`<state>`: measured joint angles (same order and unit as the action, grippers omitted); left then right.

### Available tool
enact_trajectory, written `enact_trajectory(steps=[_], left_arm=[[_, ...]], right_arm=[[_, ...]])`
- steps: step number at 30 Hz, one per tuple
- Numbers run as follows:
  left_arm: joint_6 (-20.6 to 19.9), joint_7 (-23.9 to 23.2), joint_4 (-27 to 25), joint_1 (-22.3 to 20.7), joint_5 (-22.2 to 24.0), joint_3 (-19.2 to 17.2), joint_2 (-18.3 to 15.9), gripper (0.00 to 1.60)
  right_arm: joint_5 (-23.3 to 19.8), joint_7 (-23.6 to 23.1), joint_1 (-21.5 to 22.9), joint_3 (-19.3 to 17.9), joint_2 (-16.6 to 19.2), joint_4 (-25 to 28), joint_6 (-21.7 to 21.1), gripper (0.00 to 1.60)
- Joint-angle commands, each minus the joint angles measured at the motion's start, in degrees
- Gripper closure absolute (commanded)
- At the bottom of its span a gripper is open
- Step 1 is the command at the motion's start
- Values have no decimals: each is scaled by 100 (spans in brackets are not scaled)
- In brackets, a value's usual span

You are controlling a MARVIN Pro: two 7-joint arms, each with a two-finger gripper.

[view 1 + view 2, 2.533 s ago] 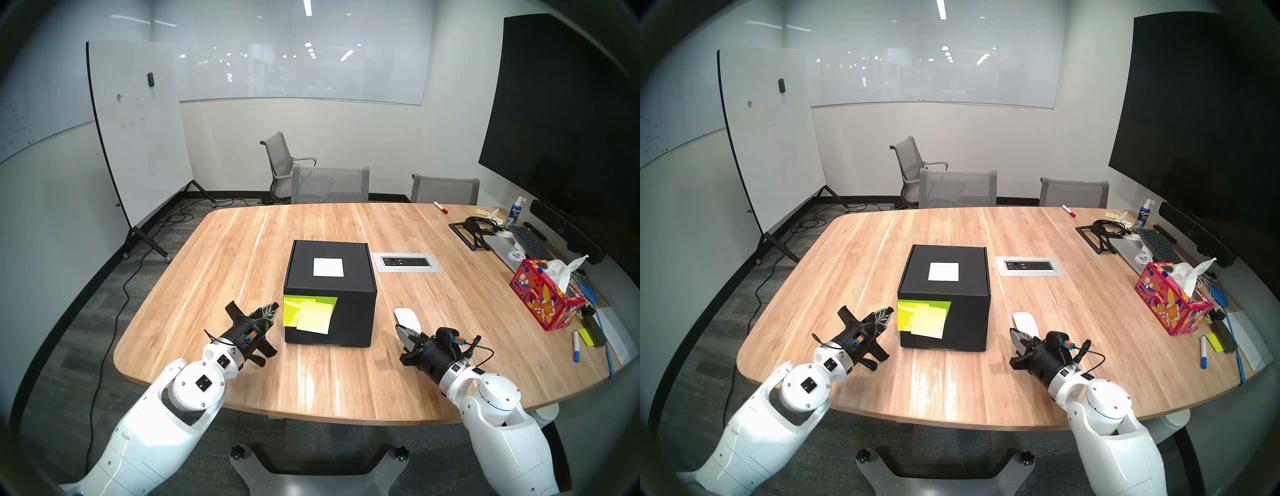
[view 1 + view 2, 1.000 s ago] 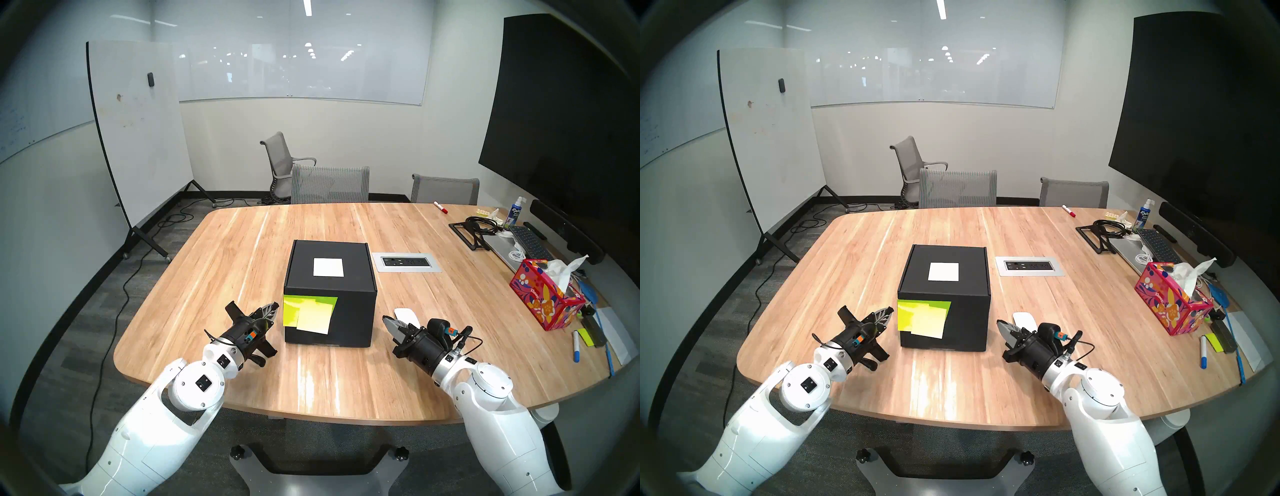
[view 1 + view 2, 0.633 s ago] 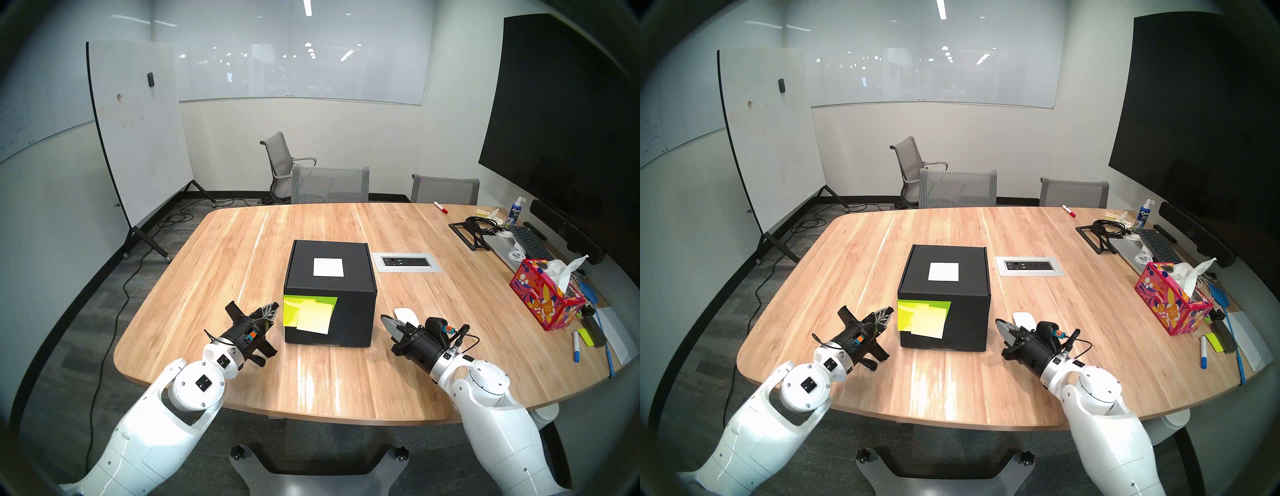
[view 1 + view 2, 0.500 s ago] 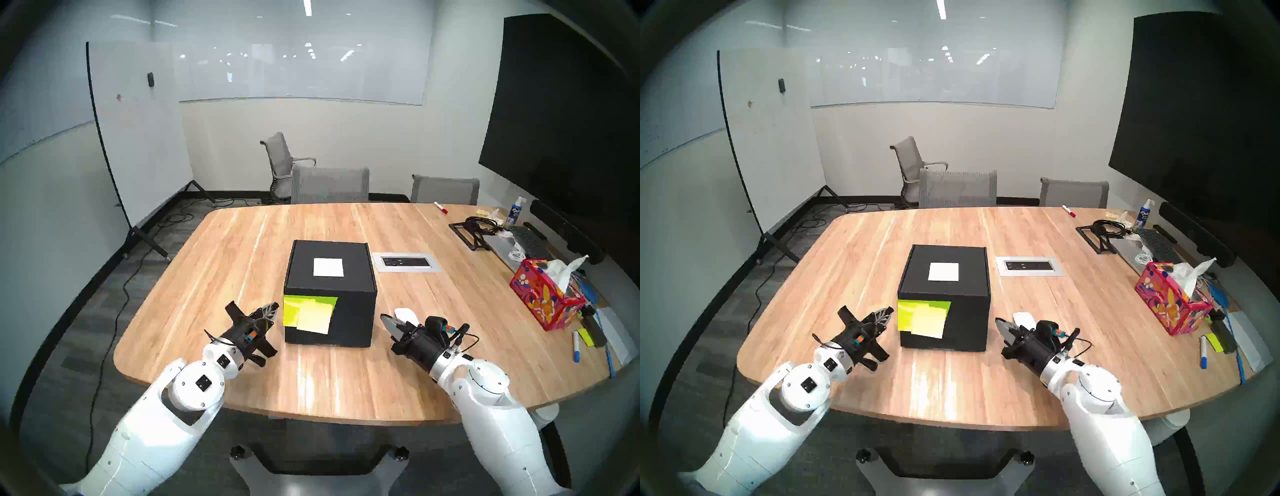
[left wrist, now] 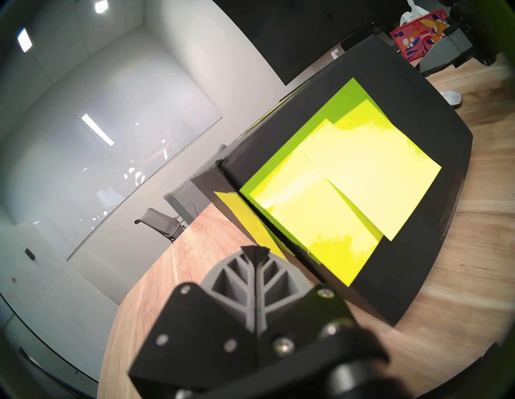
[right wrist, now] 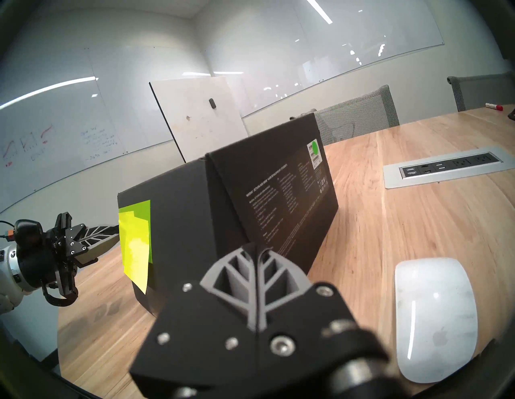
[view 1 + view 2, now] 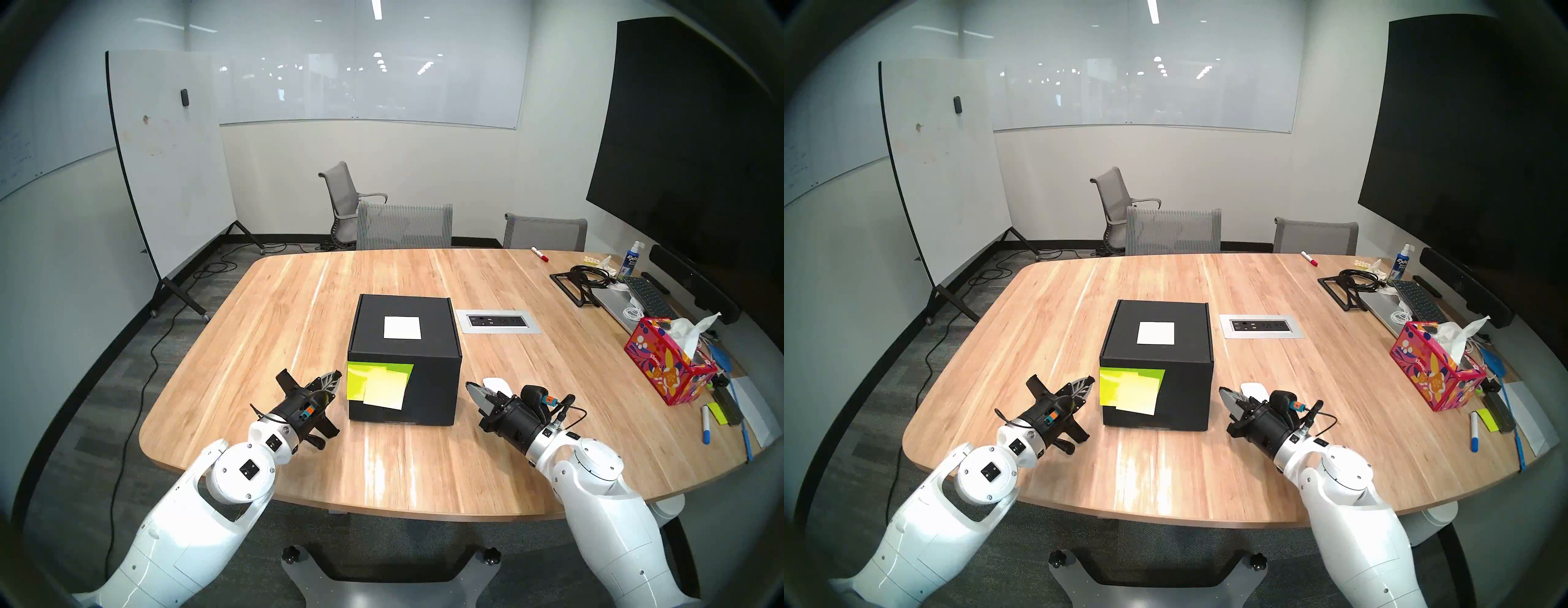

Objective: Open the box and place the mouse inside

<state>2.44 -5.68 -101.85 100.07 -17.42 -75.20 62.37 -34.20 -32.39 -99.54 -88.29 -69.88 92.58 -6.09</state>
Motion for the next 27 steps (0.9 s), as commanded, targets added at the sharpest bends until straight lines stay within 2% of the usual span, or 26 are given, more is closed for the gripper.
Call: enact_trajectory(steps=[1, 27], left_arm=[[33, 9, -96, -28, -15, -3, -7, 160], [33, 10, -96, -28, -14, -3, -7, 160]], right_arm=[[-24, -11, 84, -18, -1, 82, -10, 160], [1, -31, 83, -40, -26, 82, -24, 160]])
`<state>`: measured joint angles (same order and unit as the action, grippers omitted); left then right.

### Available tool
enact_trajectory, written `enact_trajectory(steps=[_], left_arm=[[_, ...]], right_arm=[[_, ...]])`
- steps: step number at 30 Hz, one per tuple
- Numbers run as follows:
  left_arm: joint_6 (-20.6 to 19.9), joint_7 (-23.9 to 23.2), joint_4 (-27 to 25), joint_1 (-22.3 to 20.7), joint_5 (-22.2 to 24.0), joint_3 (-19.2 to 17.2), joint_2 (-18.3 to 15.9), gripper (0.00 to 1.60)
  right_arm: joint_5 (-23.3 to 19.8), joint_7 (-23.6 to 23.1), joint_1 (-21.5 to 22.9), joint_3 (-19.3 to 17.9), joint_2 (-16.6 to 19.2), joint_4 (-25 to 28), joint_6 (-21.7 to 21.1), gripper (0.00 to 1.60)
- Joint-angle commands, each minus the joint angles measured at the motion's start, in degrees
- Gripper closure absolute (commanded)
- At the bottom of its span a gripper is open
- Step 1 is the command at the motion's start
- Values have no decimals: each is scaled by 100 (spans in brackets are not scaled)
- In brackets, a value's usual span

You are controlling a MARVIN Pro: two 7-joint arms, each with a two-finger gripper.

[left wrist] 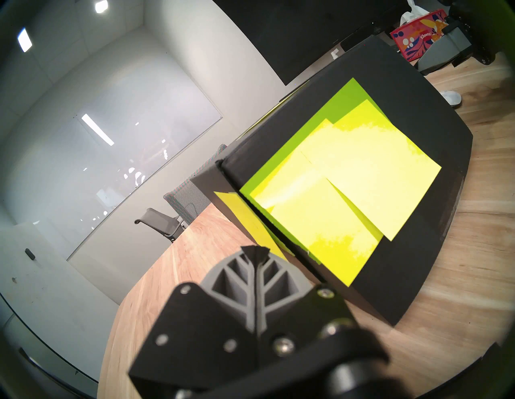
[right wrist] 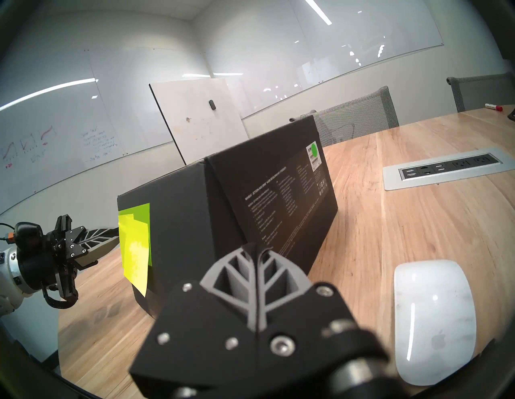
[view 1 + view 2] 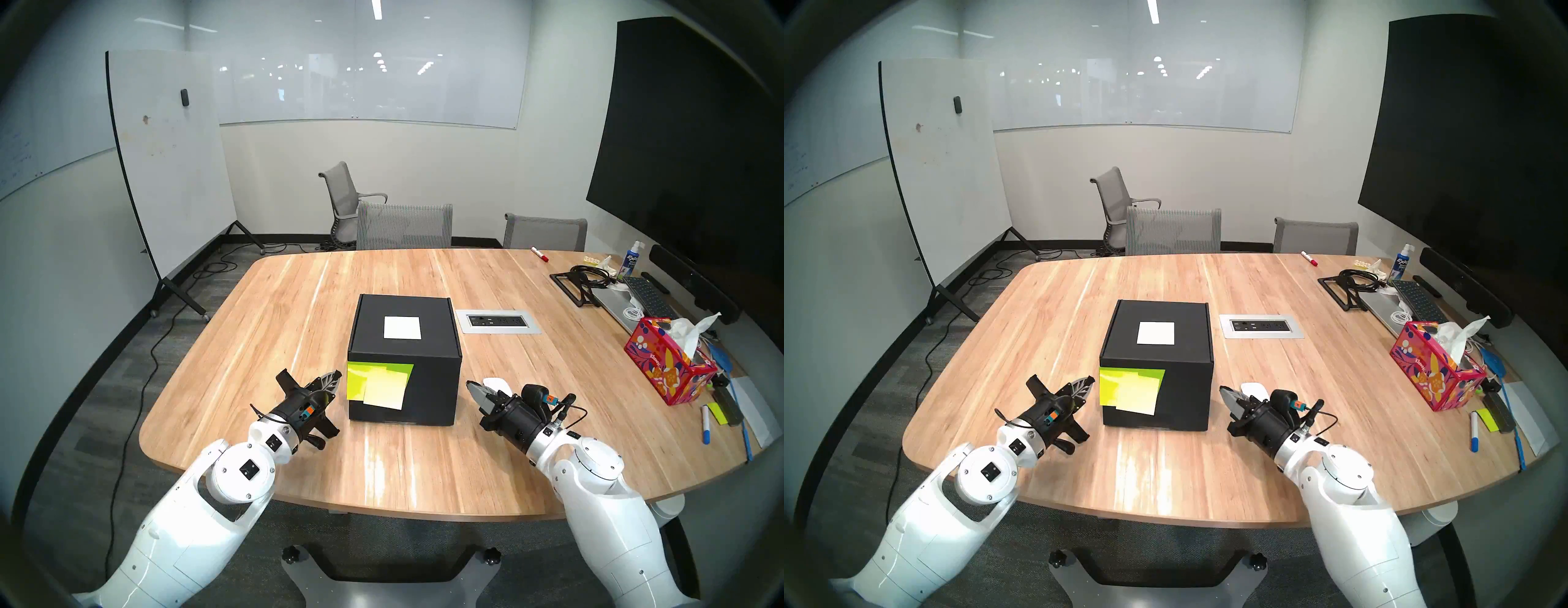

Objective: Open the box and place the mouse inside

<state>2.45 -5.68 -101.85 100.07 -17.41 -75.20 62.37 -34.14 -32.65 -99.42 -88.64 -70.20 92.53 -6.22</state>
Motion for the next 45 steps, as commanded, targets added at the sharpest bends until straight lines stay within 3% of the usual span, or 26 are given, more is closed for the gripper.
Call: enact_trajectory(steps=[1, 45], left_arm=[[32, 9, -96, -28, -15, -3, -7, 160], [33, 9, -96, -28, -16, -3, -6, 160]], right_arm=[[-5, -6, 71, -5, 6, 86, -10, 160], [16, -22, 71, -23, -14, 86, -21, 160]])
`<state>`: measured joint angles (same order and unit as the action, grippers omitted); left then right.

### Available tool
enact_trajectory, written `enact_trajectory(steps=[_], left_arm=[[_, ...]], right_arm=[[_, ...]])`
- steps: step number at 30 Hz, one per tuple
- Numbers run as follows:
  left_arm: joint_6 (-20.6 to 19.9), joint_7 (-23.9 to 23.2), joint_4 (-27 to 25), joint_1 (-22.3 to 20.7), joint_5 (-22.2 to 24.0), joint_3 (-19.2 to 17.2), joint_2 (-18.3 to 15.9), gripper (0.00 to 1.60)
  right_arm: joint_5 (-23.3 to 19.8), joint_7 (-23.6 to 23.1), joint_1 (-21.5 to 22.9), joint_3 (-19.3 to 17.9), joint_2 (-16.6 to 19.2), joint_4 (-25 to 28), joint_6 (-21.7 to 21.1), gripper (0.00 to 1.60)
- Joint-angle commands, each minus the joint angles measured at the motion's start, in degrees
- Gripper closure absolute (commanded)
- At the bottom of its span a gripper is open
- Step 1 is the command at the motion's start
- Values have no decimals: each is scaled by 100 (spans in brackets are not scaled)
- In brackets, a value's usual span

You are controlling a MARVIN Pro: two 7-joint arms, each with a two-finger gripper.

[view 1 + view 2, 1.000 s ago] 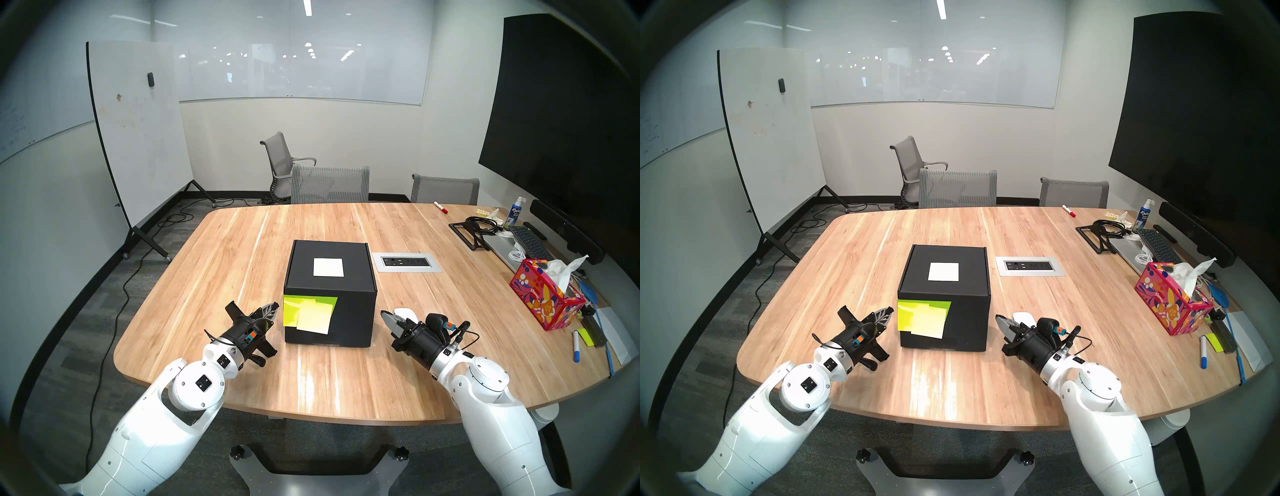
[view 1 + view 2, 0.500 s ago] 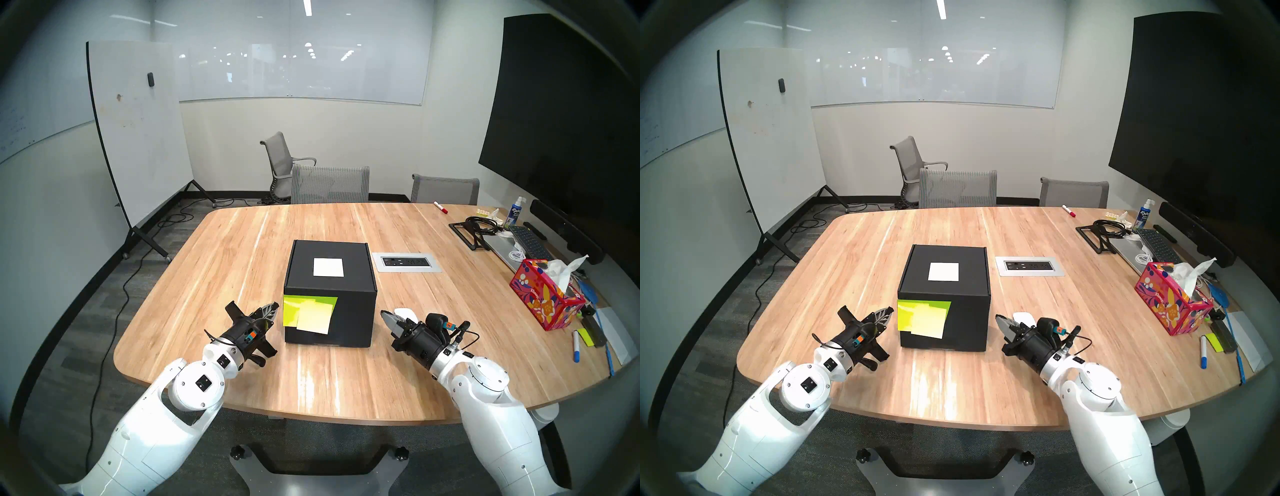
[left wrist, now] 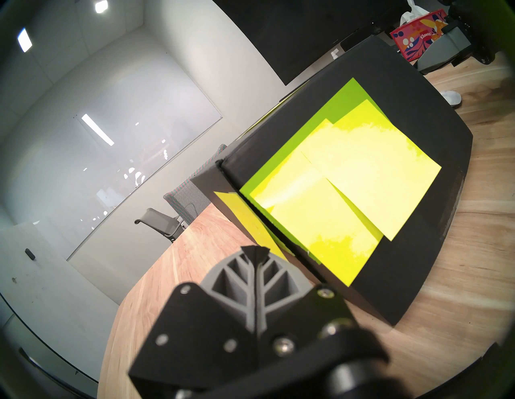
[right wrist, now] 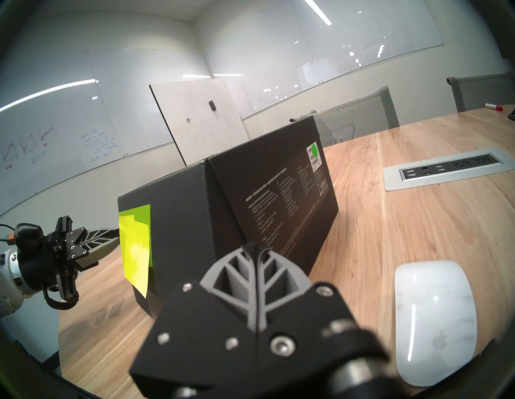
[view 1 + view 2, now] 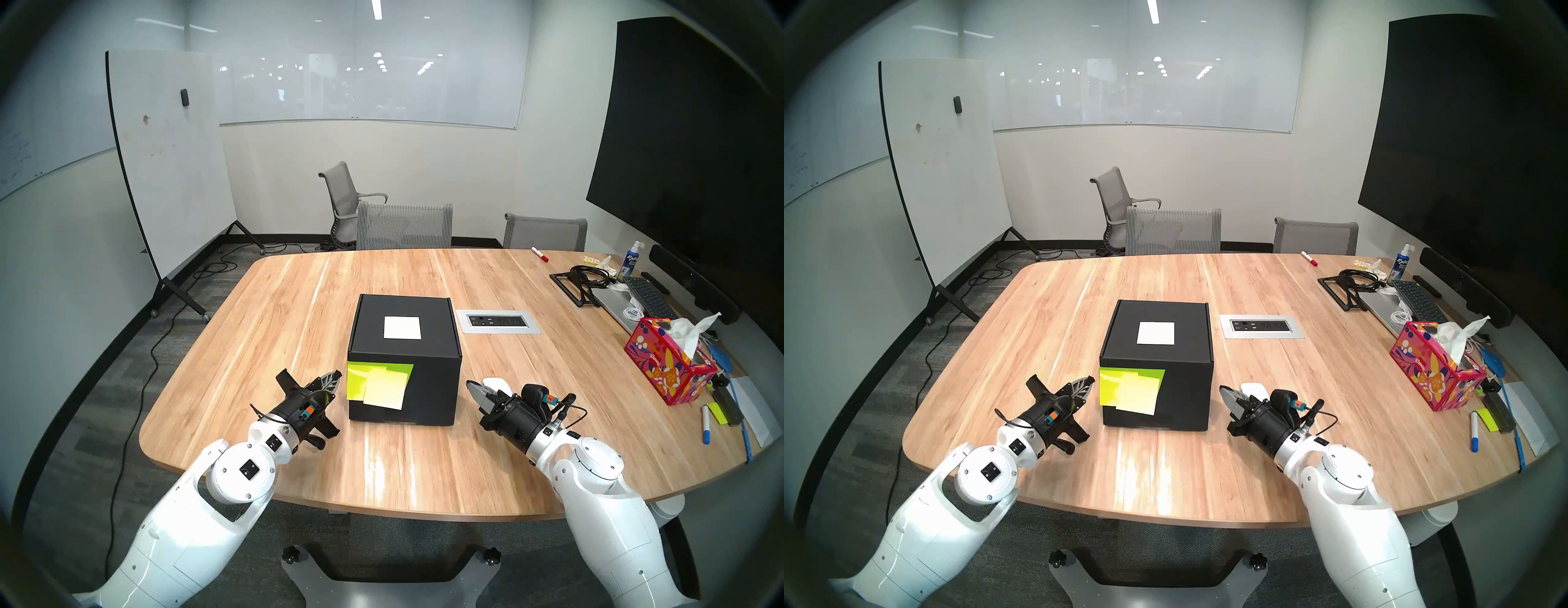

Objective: Open the box and place the mouse inside

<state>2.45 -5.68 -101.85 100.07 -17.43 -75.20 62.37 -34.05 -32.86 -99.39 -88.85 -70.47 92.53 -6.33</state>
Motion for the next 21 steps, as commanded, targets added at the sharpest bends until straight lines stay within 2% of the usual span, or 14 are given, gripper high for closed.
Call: enact_trajectory(steps=[1, 21], left_arm=[[32, 9, -96, -28, -14, -3, -6, 160], [32, 9, -96, -28, -14, -3, -6, 160]], right_arm=[[6, -1, 68, -3, 12, 86, -10, 160], [13, -6, 68, -9, 6, 86, -14, 160]])
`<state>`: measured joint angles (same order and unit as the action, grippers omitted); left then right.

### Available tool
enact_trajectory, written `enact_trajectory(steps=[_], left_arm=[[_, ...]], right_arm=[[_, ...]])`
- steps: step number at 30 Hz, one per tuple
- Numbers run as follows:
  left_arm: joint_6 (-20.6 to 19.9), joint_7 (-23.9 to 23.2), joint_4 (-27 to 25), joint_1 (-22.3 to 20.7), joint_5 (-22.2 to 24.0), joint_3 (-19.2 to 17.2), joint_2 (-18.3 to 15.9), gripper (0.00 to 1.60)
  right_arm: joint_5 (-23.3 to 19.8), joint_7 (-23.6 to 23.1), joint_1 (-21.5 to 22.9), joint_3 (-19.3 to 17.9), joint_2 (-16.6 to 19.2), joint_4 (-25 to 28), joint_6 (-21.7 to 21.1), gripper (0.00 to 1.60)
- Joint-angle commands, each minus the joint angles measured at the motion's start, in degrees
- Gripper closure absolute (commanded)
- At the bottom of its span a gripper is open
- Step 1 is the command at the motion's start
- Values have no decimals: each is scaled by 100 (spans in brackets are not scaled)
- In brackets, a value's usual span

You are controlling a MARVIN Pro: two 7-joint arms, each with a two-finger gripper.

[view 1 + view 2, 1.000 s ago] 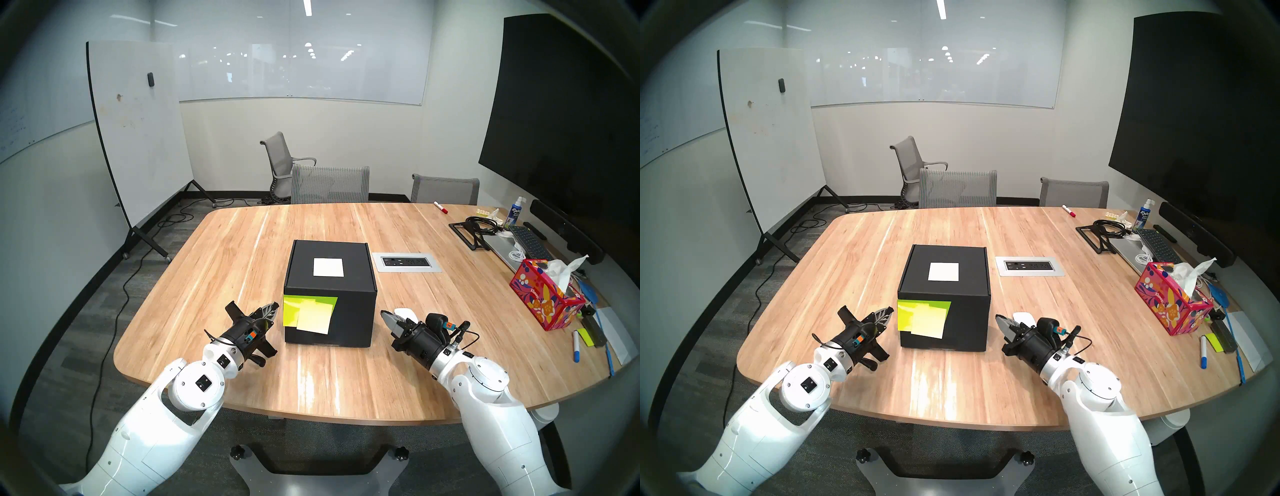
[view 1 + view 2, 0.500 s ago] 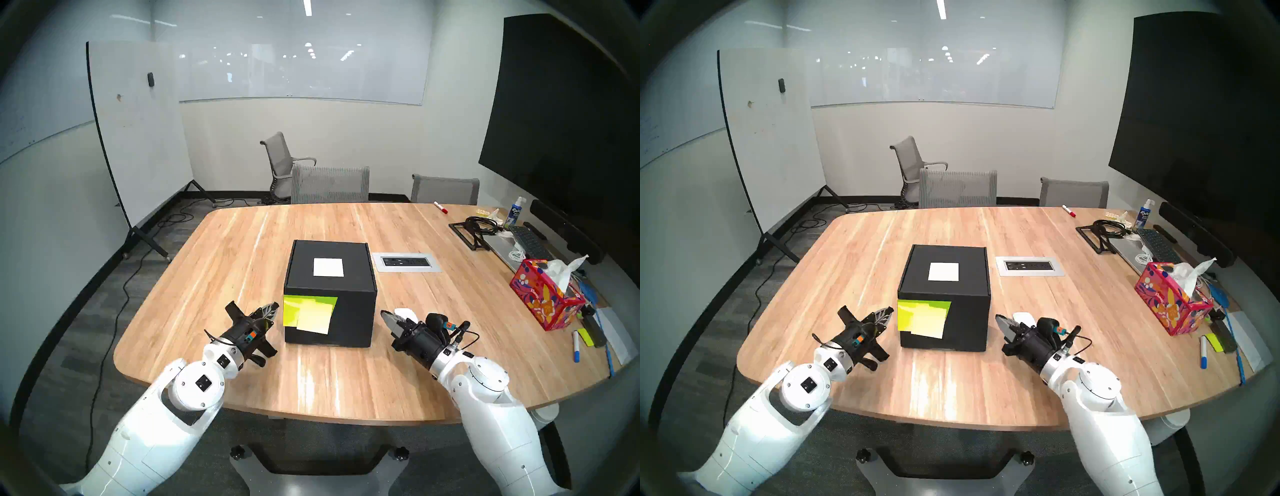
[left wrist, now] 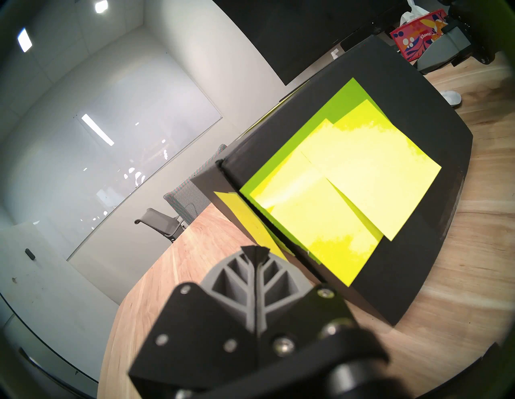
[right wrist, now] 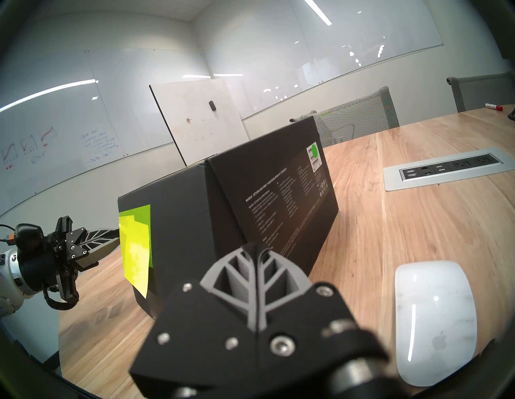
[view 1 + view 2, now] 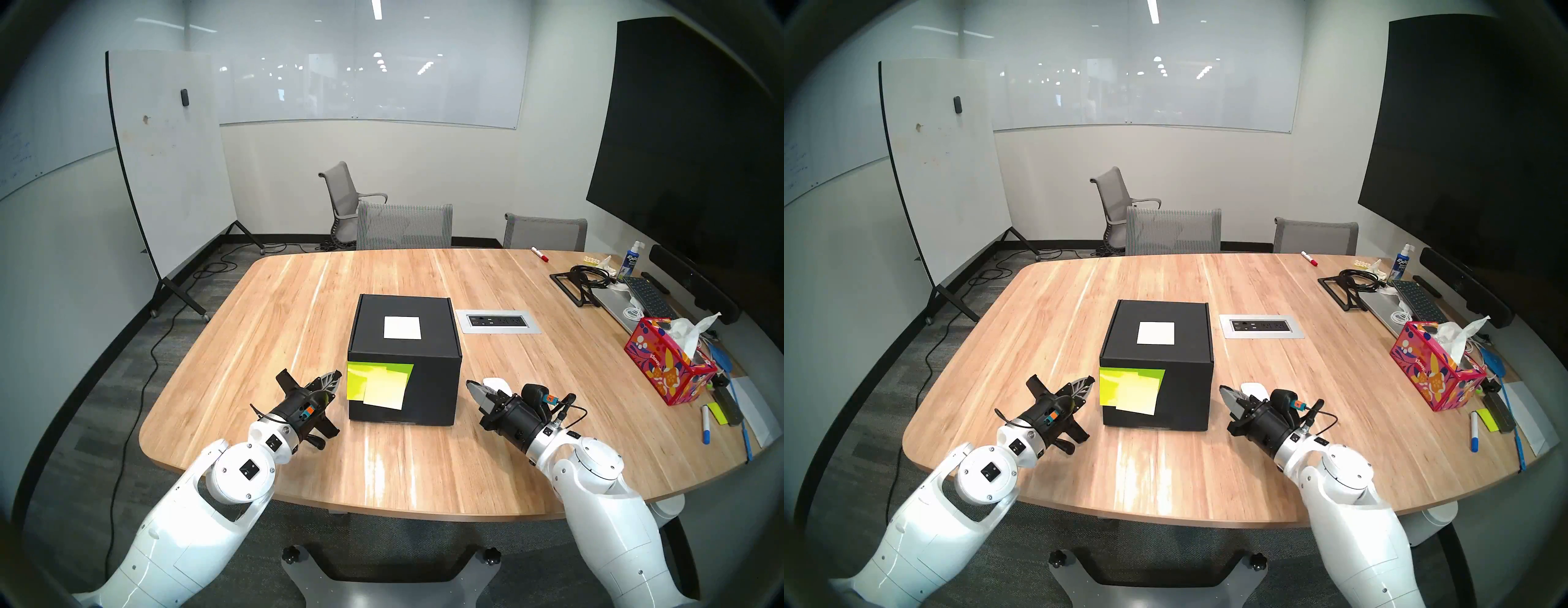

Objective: Open the box and place the mouse inside

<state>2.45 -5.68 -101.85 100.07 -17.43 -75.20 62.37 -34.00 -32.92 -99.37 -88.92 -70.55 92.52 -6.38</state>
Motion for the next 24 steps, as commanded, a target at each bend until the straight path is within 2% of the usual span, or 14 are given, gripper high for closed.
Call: enact_trajectory(steps=[1, 24], left_arm=[[32, 9, -96, -28, -14, -3, -6, 160], [32, 9, -96, -28, -14, -3, -7, 160]], right_arm=[[8, -1, 67, -2, 13, 86, -9, 160], [14, -5, 66, -7, 7, 86, -12, 160]])
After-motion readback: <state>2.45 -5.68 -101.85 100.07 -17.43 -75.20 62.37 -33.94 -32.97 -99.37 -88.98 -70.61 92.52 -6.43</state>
